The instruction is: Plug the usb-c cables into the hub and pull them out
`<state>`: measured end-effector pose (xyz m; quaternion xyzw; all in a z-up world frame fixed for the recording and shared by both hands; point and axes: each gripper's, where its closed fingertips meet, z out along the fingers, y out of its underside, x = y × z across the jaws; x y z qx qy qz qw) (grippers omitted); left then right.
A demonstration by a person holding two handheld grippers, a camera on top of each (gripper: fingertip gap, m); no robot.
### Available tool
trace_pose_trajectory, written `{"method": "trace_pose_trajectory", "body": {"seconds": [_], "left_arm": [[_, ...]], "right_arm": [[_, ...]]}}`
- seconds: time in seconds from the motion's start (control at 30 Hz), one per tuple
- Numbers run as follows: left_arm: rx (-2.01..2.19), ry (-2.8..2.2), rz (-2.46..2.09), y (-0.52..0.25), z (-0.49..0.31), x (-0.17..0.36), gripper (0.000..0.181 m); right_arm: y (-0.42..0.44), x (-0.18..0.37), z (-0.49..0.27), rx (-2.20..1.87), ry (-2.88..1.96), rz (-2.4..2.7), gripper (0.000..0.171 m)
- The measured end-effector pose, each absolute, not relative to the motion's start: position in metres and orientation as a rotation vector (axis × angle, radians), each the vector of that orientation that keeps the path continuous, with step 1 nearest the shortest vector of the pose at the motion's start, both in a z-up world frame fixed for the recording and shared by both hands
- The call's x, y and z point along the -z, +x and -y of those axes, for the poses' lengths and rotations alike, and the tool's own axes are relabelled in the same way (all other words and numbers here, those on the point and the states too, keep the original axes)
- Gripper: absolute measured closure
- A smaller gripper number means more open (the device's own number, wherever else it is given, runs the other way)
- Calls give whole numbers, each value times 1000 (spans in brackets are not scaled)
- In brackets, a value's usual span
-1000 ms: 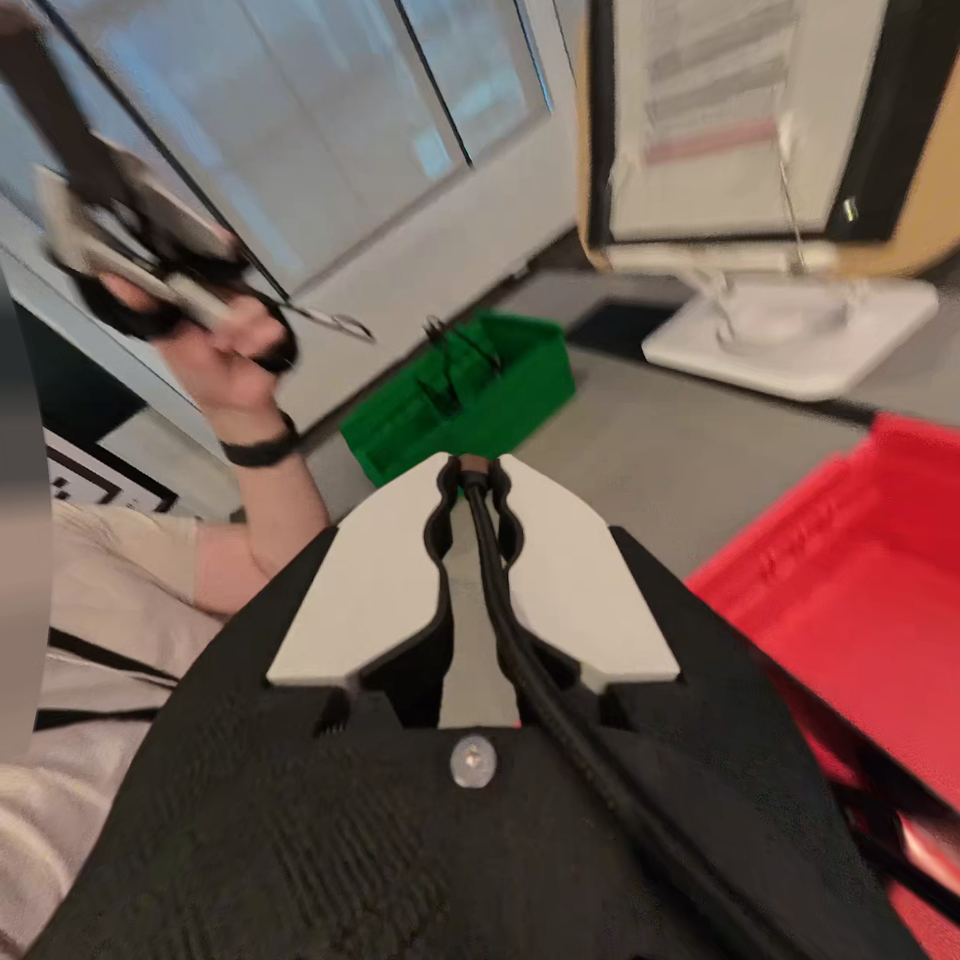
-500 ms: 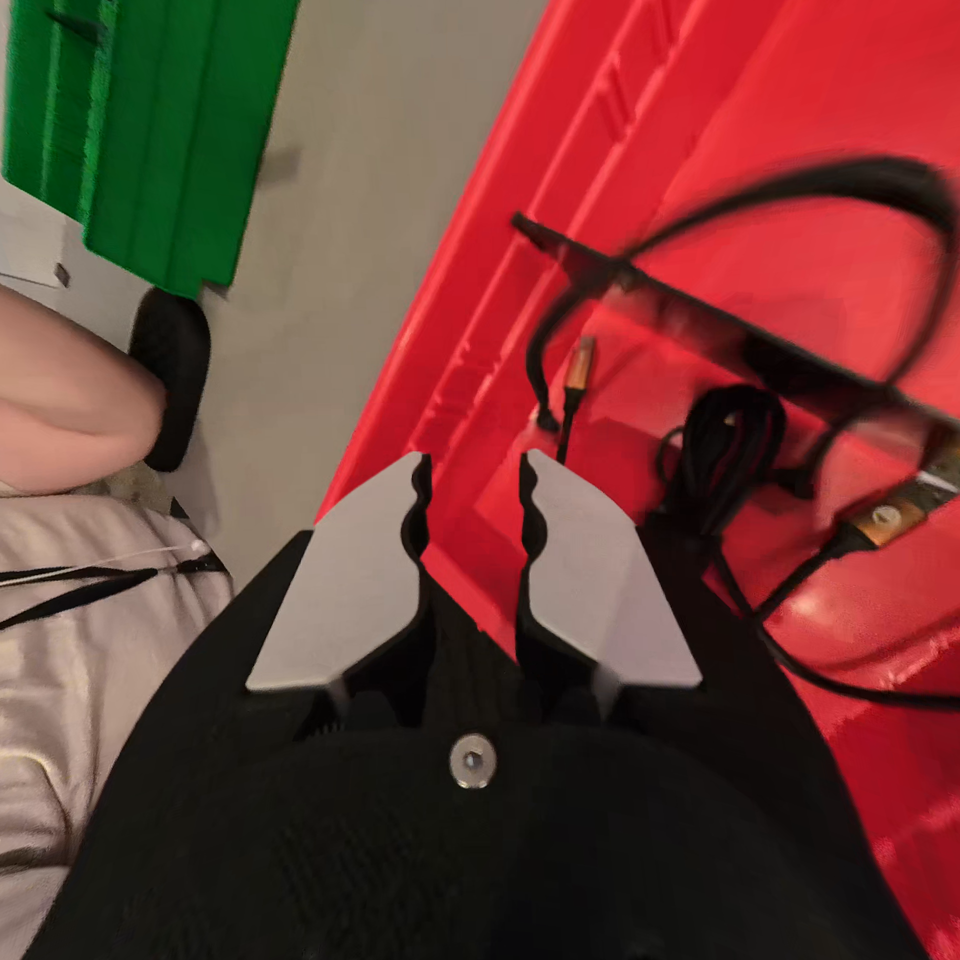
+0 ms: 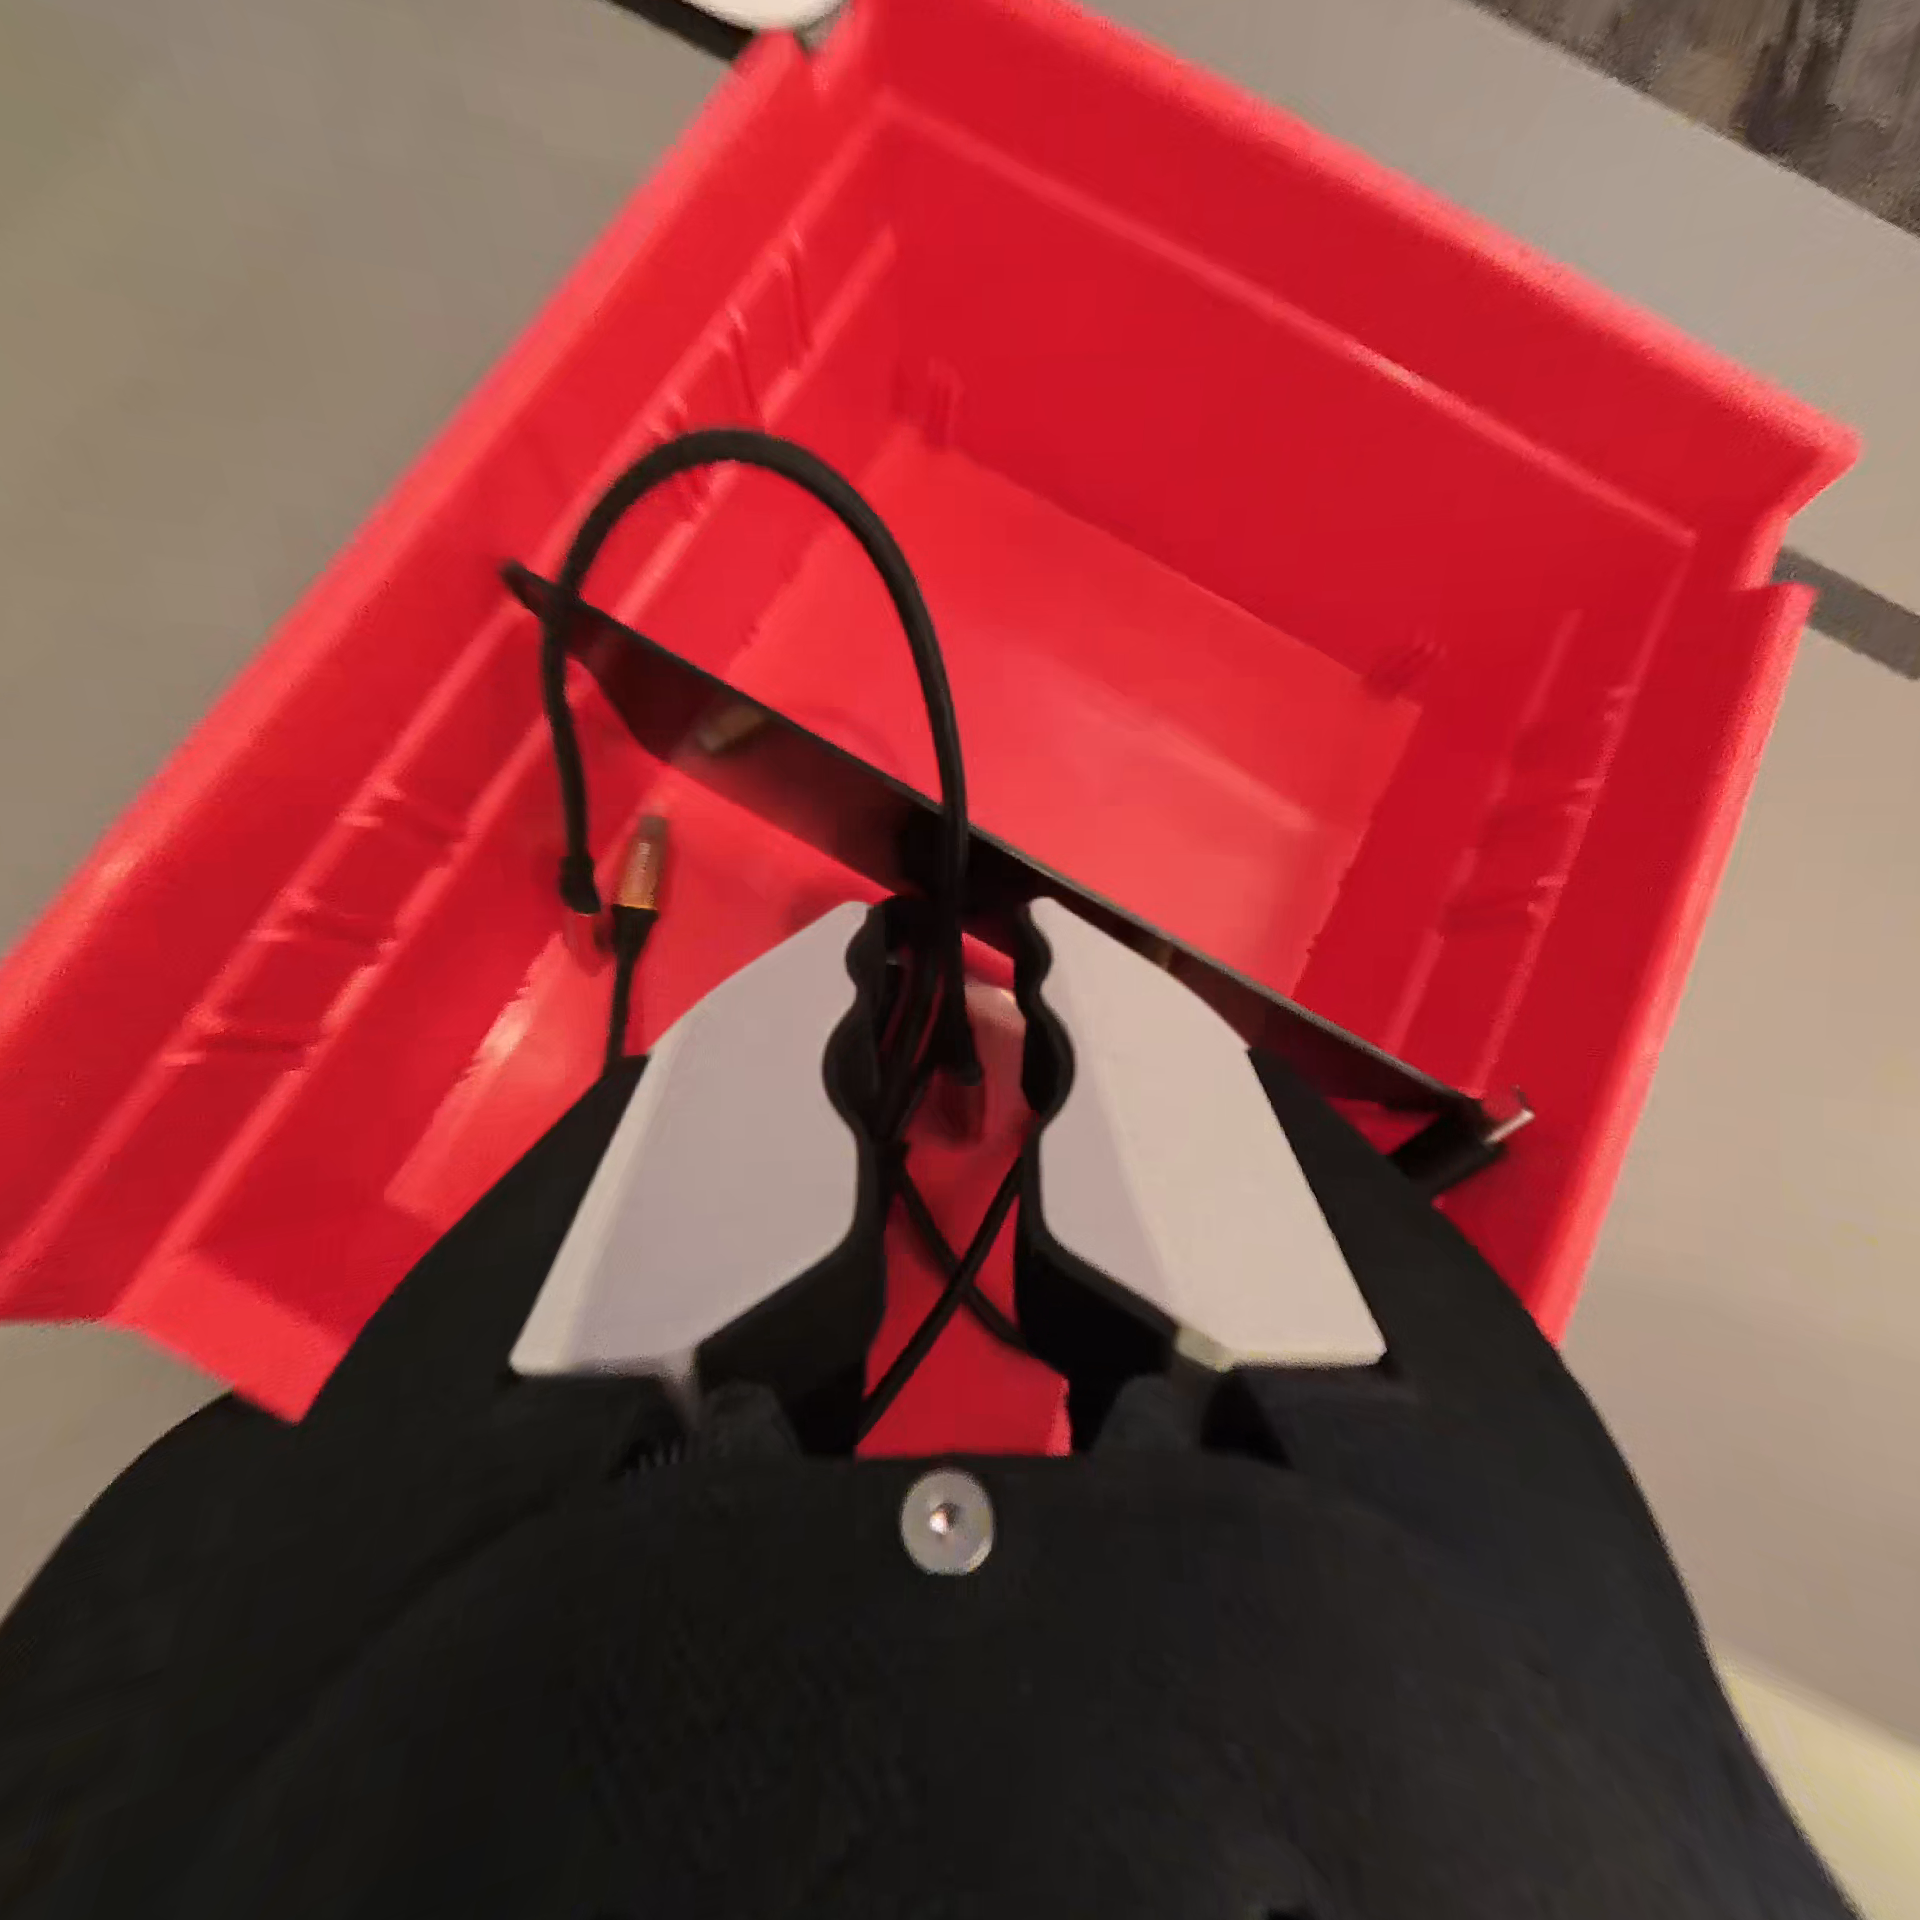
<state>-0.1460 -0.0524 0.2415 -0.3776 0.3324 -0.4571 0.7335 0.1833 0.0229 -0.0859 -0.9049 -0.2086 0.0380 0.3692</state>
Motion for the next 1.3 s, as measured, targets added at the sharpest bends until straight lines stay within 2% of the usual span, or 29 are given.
{"method": "trace_pose_trajectory", "body": {"seconds": [0.03,0.1,0.13,0.27,0.37,0.5,0.63,0.8,0.9,0.93,1.0,1.13,1.3], "left_arm": [[997,-832,-736,-145,53,-241,157],[982,-833,-742,-142,53,-240,157],[976,-835,-746,-141,53,-240,157],[947,-845,-757,-139,52,-238,158],[943,-842,-752,-140,52,-239,158],[936,-839,-747,-143,53,-240,158],[931,-834,-739,-146,53,-241,158],[930,-843,-746,-144,53,-239,158],[931,-853,-760,-140,53,-237,158],[930,-857,-769,-139,53,-235,158],[928,-865,-796,-135,53,-232,158],[915,-886,-906,-122,52,-220,158],[833,-989,-1081,-95,39,-186,157]], "right_arm": [[183,94,-26,-67,-2326,538,146],[182,99,-32,-23,-2295,534,165],[180,91,-33,-11,-2255,533,165],[164,7,-23,31,-2029,582,166],[176,-58,-10,233,-1949,672,166],[203,-102,4,484,-1924,828,166],[216,-79,11,614,-2023,1007,166],[203,26,9,632,-2202,1320,166],[175,88,12,320,-2316,1379,165],[174,96,8,306,-2324,1356,163],[180,94,4,324,-2328,1308,147],[164,34,-1,145,-2151,1137,129],[60,-122,27,23,-1368,1046,129]]}}
